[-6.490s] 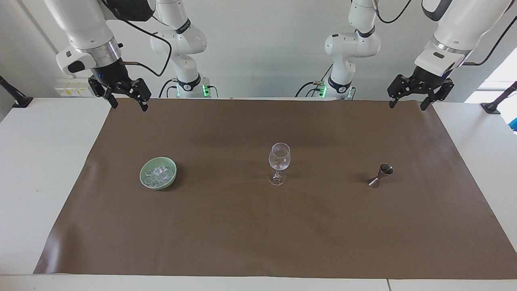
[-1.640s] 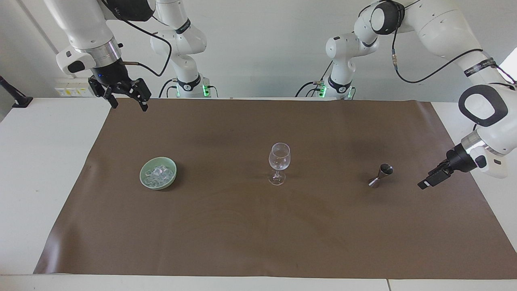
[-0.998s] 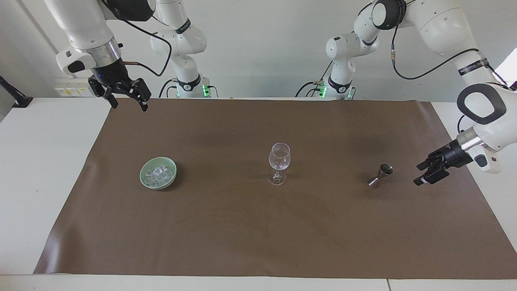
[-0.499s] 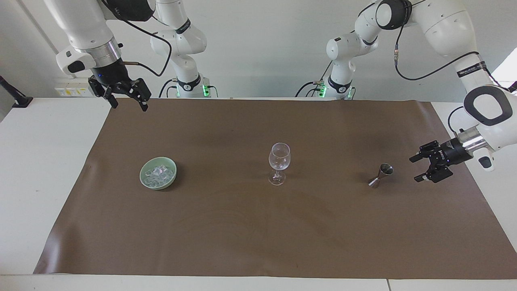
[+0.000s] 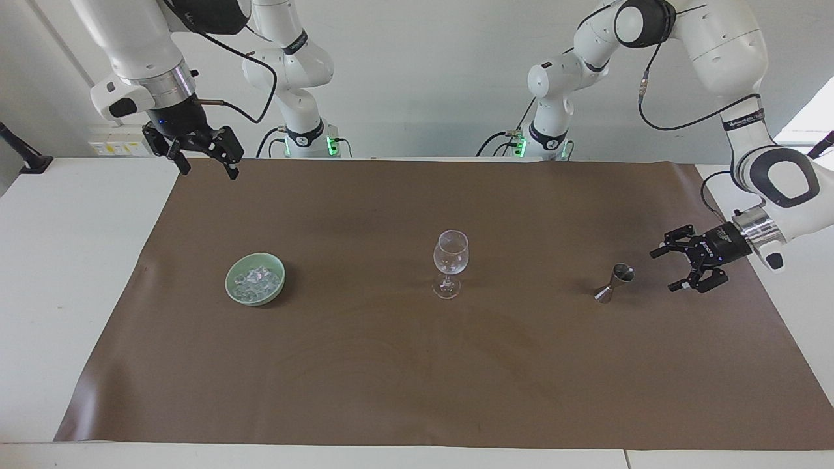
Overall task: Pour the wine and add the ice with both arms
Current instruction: 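Lift the silver cup off the mat with the left gripper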
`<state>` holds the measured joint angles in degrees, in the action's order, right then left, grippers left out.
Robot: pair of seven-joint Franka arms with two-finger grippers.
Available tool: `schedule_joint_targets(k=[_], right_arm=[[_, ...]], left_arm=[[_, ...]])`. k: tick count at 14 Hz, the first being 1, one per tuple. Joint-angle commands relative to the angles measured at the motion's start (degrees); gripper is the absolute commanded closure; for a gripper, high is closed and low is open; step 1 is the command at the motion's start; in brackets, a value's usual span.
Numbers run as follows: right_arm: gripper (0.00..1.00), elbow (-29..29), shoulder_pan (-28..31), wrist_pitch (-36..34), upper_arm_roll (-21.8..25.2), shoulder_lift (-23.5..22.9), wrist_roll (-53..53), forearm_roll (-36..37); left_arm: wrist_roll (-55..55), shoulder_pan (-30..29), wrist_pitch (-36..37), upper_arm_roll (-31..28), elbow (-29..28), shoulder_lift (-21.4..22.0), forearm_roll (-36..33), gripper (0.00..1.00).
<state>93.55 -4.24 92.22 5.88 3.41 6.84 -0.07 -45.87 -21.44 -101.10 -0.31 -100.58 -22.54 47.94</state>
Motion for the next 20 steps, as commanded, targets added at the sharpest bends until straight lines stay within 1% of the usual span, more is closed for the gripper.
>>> schedule_joint_targets(k=[1,3,4,9,13,17,19,20], right_arm=[[0.0,1.5,0.5,-0.1,-0.2,1.4,-1.2,-1.5],[0.0,1.5,0.5,-0.1,-0.2,1.3,-1.2,-1.5],[0.0,1.5,0.5,-0.1,-0.2,1.4,-1.2,-1.5],[0.0,1.5,0.5,-0.1,-0.2,1.3,-1.2,-1.5],[0.0,1.5,0.5,-0.1,-0.2,1.4,-1.2,-1.5],[0.0,1.5,0.5,-0.1,-0.2,1.3,-1.2,-1.5],[0.0,1.5,0.5,-0.1,-0.2,1.4,-1.2,-1.5],[0.0,1.5,0.5,-0.1,-0.2,1.4,-1.2,-1.5]], left_arm=[[-1.5,-0.5,-3.7,0.4,-8.5,4.2,5.6,0.0],[-1.5,-1.4,-5.4,0.4,-12.3,5.5,8.4,0.0],[-1.4,-1.4,-6.2,0.4,-13.9,5.9,8.7,0.0],[-1.3,-1.4,-8.6,0.4,-19.6,7.9,15.1,0.0],[-1.1,-1.7,-7.9,0.4,-20.6,8.5,18.1,0.0],[-0.9,-1.8,-7.8,0.4,-20.5,7.7,19.3,0.0],[-1.0,-1.9,-6.0,0.4,-20.5,7.8,19.7,0.0],[-1.2,-3.3,-4.0,0.4,-19.8,7.8,19.6,0.0]])
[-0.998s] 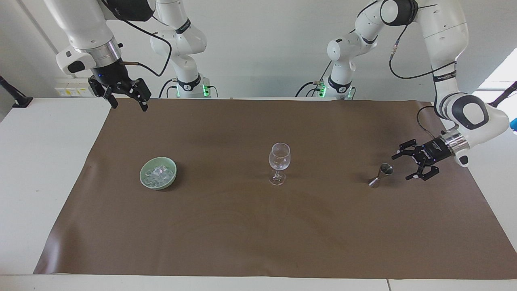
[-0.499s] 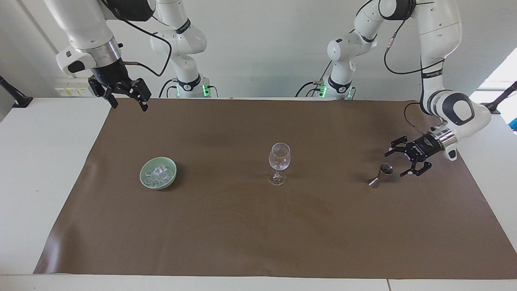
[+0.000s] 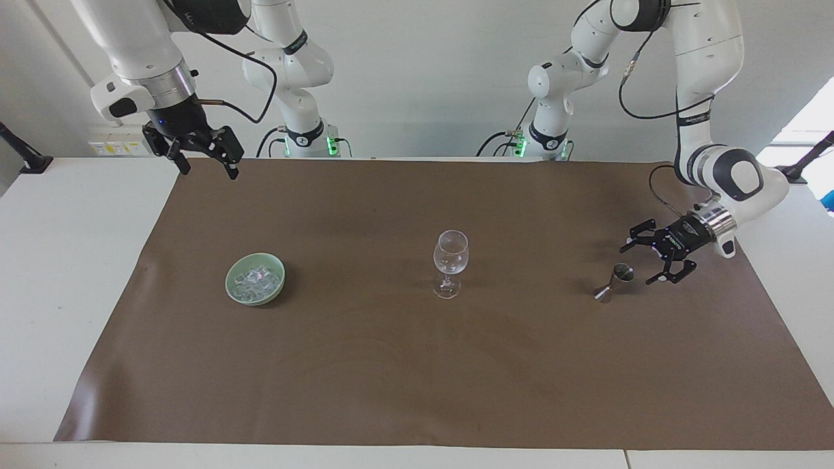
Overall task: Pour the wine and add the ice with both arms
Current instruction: 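Lift the silver cup off the mat with the left gripper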
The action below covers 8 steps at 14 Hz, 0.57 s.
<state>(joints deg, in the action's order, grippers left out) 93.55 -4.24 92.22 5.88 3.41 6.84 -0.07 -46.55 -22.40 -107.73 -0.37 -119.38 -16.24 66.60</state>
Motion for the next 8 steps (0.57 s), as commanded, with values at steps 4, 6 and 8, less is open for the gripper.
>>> schedule_joint_targets(k=[4,6,8], right_arm=[[0.0,1.5,0.5,-0.1,-0.2,1.4,-1.2,-1.5],[0.0,1.5,0.5,-0.1,-0.2,1.4,-1.2,-1.5],[0.0,1.5,0.5,-0.1,-0.2,1.3,-1.2,-1.5]], left_arm=[[-0.6,-2.7,5.0,0.3,-0.3,0.8,0.9,0.0],[-0.5,-1.8,3.4,0.5,-0.2,0.3,1.0,0.0],[-0.1,-0.3,2.3,0.5,-0.1,-1.0,1.2,0.0]])
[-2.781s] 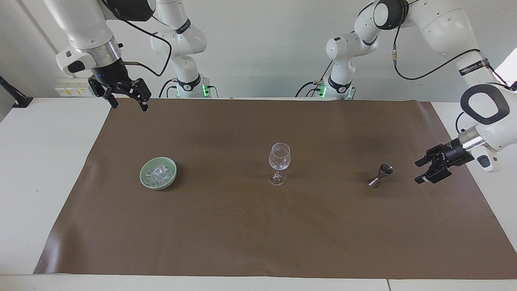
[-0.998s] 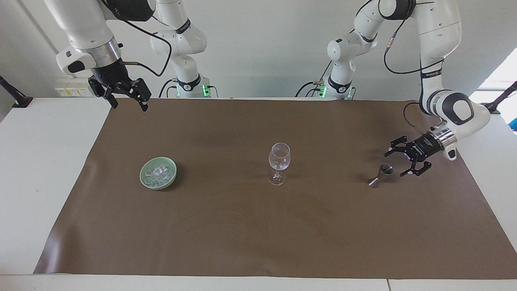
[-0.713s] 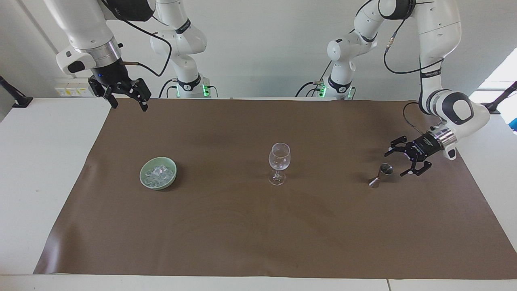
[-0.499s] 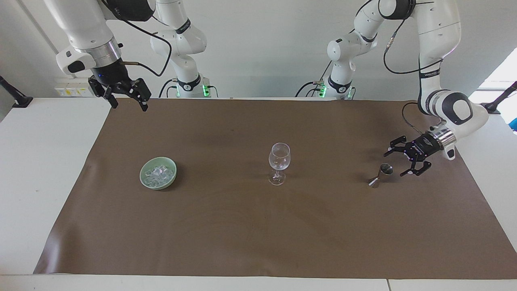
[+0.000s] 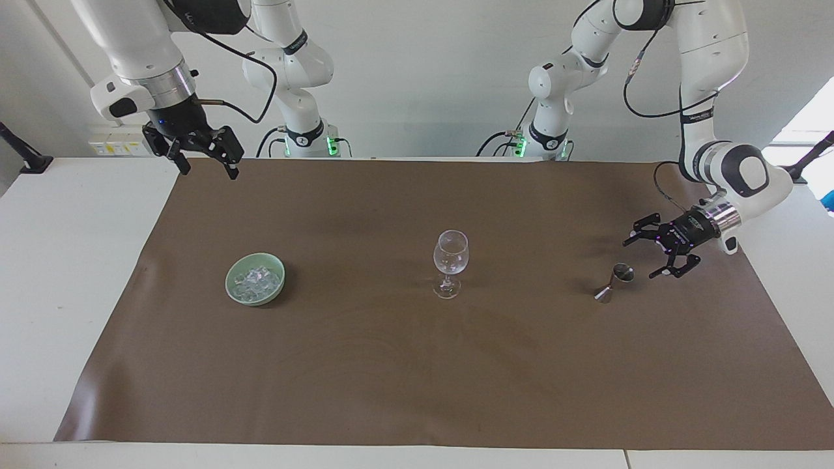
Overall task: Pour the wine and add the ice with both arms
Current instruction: 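Lift the silver cup off the mat with the left gripper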
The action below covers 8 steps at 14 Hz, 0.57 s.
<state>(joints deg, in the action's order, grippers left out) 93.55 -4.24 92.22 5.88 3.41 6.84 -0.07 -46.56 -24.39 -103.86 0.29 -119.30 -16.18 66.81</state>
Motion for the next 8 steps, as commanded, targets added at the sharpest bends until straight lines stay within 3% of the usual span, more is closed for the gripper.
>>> schedule_joint_targets(k=[1,6,8], right_arm=[[0.0,1.5,0.5,-0.1,-0.2,1.3,-1.2,-1.5],[0.0,1.5,0.5,-0.1,-0.2,1.3,-1.2,-1.5],[0.0,1.5,0.5,-0.1,-0.2,1.3,-1.2,-1.5]], left_arm=[[0.0,1.9,-2.2,-0.2,-0.1,-1.1,1.8,0.0],[3.8,1.7,-1.5,0.0,4.2,-6.7,2.4,0.0],[3.9,2.3,-2.0,0.0,4.3,-7.3,6.0,0.0]])
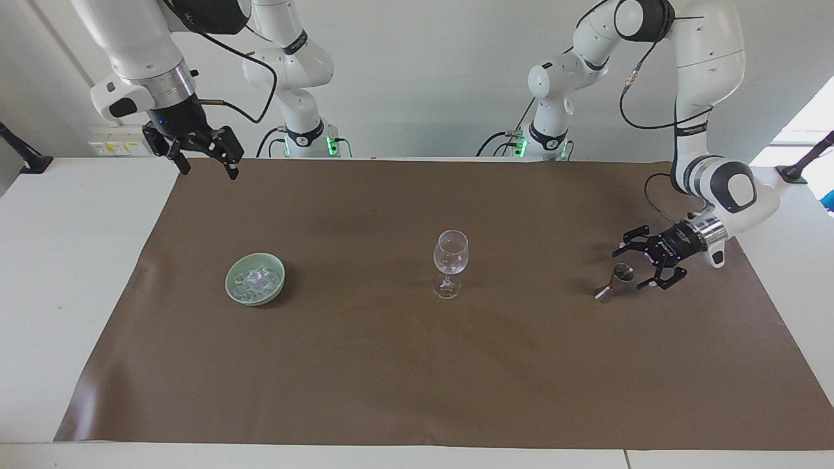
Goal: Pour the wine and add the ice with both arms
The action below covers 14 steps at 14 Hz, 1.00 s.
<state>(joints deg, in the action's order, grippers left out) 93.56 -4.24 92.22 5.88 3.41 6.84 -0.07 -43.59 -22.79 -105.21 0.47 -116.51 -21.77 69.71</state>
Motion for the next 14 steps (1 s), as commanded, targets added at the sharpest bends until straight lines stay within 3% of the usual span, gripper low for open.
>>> schedule_joint_targets(k=[1,14], right_arm=[[0.0,1.5,0.5,-0.1,-0.2,1.3,-1.2,-1.5],[0.0,1.5,0.5,-0.1,-0.2,1.4,-1.2,-1.5]], left_arm=[[1.1,0.8,-0.8,-0.2,1.6,-2.2,3.7,0.0],[9.0,5.0,-3.2,-0.2,1.5,-5.2,7.9,0.0]])
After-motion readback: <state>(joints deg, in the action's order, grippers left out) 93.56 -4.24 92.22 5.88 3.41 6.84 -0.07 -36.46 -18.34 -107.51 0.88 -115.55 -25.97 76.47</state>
